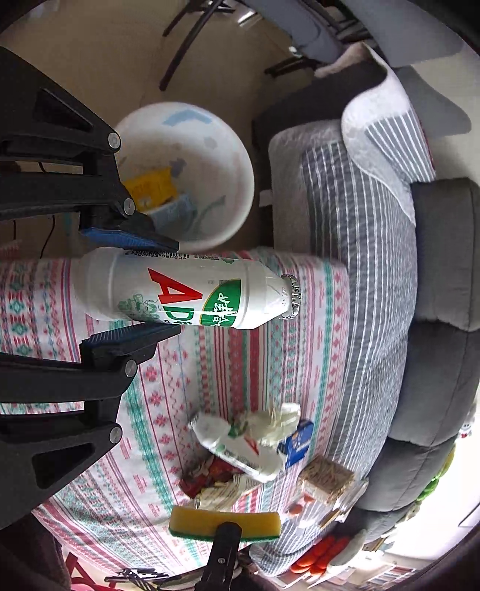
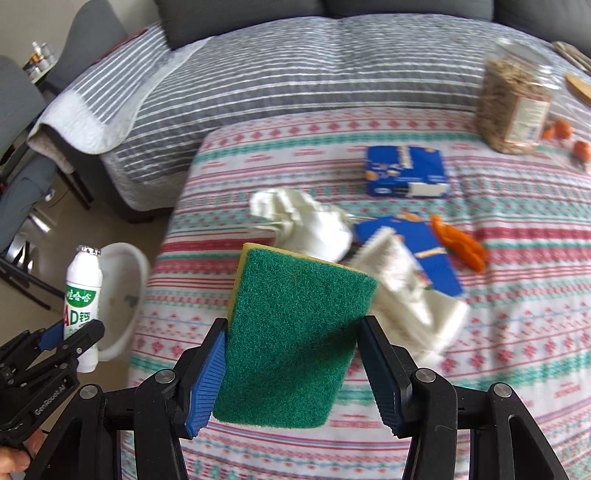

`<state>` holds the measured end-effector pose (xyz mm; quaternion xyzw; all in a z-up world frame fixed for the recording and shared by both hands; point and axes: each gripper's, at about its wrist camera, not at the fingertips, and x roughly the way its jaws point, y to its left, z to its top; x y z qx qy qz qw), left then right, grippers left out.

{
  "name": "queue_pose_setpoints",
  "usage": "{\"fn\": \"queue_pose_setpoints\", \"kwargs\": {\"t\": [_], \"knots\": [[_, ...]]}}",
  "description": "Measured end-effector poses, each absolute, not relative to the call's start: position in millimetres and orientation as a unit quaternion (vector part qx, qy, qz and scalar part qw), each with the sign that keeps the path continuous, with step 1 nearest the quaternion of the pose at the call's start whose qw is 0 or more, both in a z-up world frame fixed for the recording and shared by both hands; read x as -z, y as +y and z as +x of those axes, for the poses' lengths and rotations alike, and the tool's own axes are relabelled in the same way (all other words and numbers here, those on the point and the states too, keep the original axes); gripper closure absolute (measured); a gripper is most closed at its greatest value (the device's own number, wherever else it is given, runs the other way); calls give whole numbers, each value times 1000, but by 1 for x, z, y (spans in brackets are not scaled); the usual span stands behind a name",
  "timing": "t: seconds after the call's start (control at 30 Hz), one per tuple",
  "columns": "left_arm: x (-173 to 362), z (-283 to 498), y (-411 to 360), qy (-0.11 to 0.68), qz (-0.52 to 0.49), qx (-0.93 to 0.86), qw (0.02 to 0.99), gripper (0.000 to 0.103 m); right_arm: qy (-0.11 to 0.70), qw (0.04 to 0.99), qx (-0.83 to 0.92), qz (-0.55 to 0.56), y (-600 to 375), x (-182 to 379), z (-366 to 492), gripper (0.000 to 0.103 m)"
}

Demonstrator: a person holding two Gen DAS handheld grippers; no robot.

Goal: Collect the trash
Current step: 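Drop the yogurt bottle with the left tool while the right tool drops the sponge into the wastebasket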

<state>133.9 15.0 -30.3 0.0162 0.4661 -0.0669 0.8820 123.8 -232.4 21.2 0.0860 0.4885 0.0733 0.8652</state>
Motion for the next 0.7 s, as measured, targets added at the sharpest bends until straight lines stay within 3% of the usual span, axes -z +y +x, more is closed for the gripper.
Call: {"fn": "queue_pose_setpoints", "kwargs": {"t": [0.63,0.7], "knots": [[56,163,125,488,-24,-59,871,62,497,855,-133,72,-139,18,163,42],[59,165,132,507,-38,-72,858,40,497,854,-137,75,-134,21,166,42]]}}
